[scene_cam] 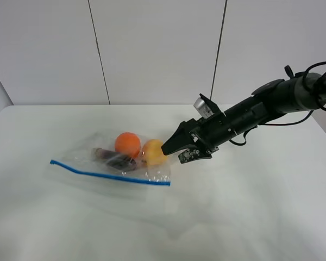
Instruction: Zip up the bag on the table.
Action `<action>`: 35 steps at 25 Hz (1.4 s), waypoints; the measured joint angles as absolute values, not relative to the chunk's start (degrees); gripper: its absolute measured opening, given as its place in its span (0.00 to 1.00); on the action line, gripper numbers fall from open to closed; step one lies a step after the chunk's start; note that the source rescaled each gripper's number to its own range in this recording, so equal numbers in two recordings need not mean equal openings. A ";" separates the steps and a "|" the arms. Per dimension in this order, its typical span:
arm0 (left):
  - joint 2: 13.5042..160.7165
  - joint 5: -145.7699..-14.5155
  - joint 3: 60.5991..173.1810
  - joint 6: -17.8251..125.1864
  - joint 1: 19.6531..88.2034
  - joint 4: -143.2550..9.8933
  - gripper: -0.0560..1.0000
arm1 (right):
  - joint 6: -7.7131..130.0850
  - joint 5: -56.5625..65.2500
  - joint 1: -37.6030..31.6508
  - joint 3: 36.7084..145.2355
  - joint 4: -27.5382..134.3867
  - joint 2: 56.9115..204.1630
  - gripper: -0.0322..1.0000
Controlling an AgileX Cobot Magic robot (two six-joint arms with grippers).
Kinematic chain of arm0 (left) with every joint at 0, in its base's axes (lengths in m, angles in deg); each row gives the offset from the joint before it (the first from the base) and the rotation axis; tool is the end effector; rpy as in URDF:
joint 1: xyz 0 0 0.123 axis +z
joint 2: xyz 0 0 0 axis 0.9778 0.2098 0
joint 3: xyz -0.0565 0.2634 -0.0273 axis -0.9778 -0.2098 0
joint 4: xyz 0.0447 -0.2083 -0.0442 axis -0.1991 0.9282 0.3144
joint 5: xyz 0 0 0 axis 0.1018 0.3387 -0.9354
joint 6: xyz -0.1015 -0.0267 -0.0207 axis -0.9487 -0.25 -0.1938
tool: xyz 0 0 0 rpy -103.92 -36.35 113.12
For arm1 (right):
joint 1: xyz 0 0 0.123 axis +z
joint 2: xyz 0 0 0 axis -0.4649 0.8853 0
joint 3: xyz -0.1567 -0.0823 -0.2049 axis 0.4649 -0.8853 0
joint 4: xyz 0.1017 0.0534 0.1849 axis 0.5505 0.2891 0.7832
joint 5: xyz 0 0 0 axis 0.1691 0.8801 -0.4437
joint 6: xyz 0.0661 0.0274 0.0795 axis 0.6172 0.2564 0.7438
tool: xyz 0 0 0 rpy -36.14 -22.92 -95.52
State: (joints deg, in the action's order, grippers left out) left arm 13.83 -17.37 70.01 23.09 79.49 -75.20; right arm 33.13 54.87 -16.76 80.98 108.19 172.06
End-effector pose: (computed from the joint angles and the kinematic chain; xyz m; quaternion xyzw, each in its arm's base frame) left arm -0.0191 -0.0091 0.2620 0.0196 0.8597 -0.0205 0.5100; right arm 0.3224 0.1459 0.1650 -0.1824 0.8833 0.4242 0.0812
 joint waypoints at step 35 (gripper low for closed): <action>13.83 -17.26 70.01 23.09 79.49 -75.27 1.00 | 74.63 64.17 -28.75 100.69 50.38 166.20 0.89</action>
